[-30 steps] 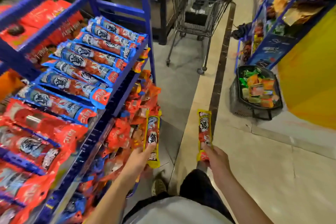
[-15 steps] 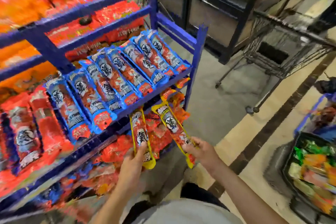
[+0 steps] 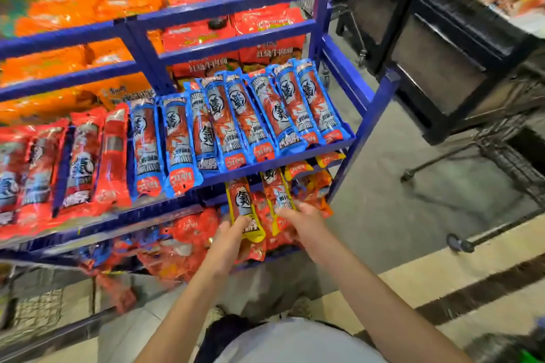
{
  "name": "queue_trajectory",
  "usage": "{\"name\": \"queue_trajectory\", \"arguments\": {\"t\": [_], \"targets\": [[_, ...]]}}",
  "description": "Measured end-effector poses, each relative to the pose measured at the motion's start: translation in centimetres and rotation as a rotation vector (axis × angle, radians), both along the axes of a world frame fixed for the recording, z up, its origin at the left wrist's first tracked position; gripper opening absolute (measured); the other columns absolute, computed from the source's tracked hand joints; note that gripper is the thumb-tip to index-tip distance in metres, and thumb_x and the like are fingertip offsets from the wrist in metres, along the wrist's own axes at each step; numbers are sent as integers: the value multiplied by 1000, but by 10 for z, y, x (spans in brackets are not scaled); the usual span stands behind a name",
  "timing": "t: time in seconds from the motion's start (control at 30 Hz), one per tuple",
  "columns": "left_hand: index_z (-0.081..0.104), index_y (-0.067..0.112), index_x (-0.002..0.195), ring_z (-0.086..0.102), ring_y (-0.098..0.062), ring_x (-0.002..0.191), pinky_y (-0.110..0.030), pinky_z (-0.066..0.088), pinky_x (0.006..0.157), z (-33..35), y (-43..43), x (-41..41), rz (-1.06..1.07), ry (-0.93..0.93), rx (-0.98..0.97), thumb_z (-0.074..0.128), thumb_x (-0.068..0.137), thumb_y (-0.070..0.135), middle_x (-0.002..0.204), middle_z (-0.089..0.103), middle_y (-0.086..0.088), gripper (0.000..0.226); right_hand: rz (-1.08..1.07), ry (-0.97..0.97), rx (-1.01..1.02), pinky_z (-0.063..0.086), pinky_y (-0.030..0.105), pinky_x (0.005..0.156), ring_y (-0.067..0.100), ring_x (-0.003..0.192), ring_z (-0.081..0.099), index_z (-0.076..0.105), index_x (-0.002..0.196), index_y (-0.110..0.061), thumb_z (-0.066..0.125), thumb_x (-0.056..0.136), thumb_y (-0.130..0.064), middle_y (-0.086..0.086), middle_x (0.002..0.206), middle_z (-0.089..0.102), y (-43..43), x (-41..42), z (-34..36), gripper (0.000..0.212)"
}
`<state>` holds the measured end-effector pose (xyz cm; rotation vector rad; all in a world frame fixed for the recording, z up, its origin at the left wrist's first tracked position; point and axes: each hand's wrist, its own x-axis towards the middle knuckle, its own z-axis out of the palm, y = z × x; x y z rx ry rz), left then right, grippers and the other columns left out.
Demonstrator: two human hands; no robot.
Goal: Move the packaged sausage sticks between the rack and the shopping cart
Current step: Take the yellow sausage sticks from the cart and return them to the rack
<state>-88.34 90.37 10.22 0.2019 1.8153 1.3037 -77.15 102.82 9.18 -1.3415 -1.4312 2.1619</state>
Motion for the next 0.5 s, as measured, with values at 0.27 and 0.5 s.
{"name": "queue_trajectory", "arguments": {"t": [0.27, 0.5], "targets": [[61, 24, 111, 47, -22, 50, -30, 35, 46, 0, 21, -4, -24, 100, 19, 65, 89, 43, 68, 58, -12, 30, -189, 82, -229, 49, 34, 61, 16, 54, 57, 64, 95, -8, 68, 83, -12, 2, 62, 62, 13, -23, -4, 13], [60, 13, 108, 56, -23, 41, -31, 46, 49, 6, 32, -17, 218, 63, -21, 65, 90, 40, 54, 63, -12, 33, -195, 0, -322, 47, 31, 54, 18, 54, 56, 66, 109, -9, 71, 84, -26, 6, 72, 68, 23, -42, -6, 31]]}}
